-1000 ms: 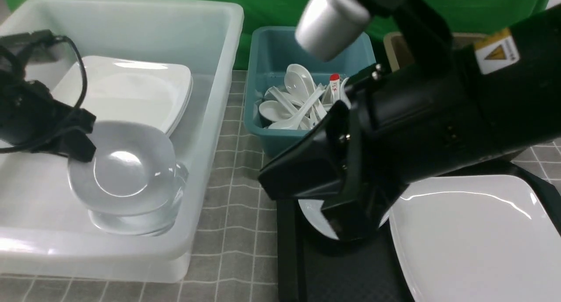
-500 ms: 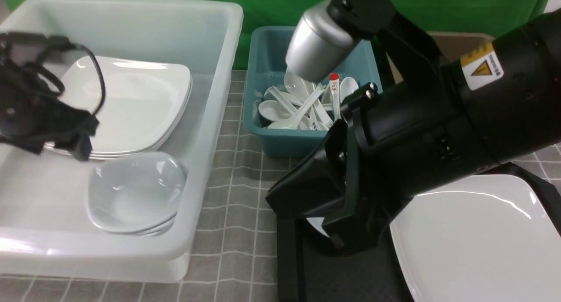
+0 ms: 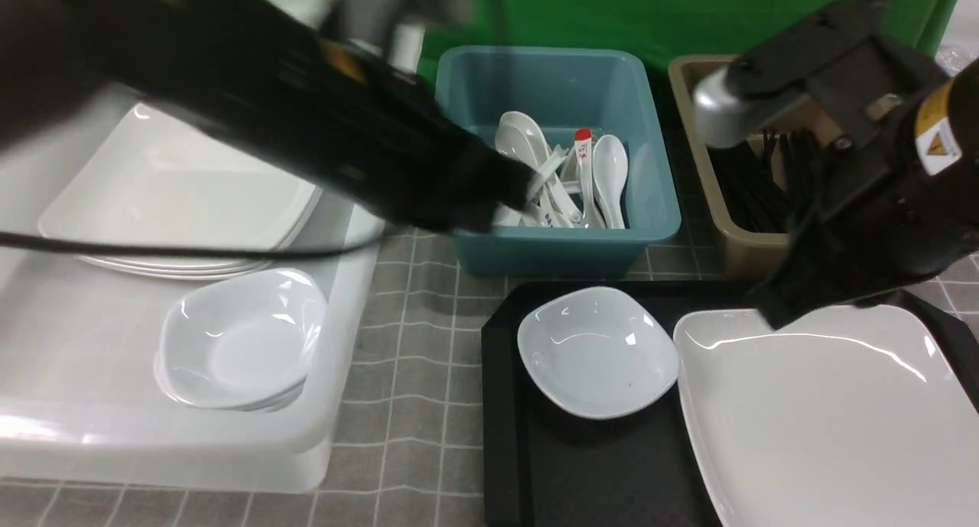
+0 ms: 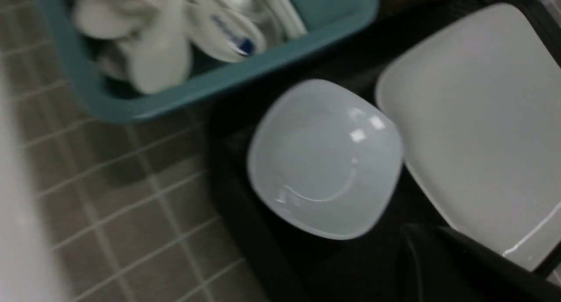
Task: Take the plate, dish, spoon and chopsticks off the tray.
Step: Use the left arm to grab a small plate from the dinner plate
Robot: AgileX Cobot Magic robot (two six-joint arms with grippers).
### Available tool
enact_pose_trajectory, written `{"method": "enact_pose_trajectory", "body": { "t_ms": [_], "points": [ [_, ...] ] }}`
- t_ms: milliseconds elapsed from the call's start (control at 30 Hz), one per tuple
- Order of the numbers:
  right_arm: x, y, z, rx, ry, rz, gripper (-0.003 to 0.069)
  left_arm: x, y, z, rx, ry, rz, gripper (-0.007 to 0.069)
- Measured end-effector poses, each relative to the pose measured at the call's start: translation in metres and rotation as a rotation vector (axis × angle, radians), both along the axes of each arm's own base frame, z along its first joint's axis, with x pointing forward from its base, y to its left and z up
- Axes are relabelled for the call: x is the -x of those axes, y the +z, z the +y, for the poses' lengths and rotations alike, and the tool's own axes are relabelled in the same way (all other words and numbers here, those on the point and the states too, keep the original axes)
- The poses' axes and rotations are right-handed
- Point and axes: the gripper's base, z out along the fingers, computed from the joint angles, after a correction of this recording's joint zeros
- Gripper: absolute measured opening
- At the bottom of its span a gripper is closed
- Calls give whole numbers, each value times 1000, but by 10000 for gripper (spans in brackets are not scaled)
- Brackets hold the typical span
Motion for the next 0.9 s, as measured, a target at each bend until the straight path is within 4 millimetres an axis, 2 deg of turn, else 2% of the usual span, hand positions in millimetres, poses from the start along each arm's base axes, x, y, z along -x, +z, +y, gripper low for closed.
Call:
{"method": "enact_pose_trajectory", "body": {
  "t_ms": [33, 100, 133, 200, 300, 367, 467, 567, 667, 900],
  "points": [
    [-1, 0, -2, 1, -11, 0, 31, 0, -5, -6, -12, -14, 7, 10],
    [-6, 0, -13, 2, -71, 6, 34, -1, -30, -34, -85, -84, 29, 13],
    [-9, 0, -21, 6, -108, 11, 34, -1, -48, -51, -143, -132, 42, 22],
    [-12, 2, -33, 5, -160, 9, 34, -2, -75, -72, -254, -216, 31, 70],
    [-11, 7, -43, -2, -200, -4, 36, -5, -106, -89, -356, -282, 15, 151],
    [-9, 10, -47, -7, -209, -12, 37, -7, -118, -94, -397, -308, -10, 220],
    [-6, 13, -50, -15, -214, -17, 37, -14, -141, -101, -439, -337, -41, 378],
    [-5, 13, -49, -22, -215, -13, 37, -17, -153, -105, -441, -345, -58, 488],
    [-5, 13, -49, -26, -214, -11, 37, -20, -161, -107, -447, -351, -66, 551],
    [-4, 13, -48, -43, -211, -2, 37, -20, -161, -108, -449, -356, -75, 554]
  ]
}}
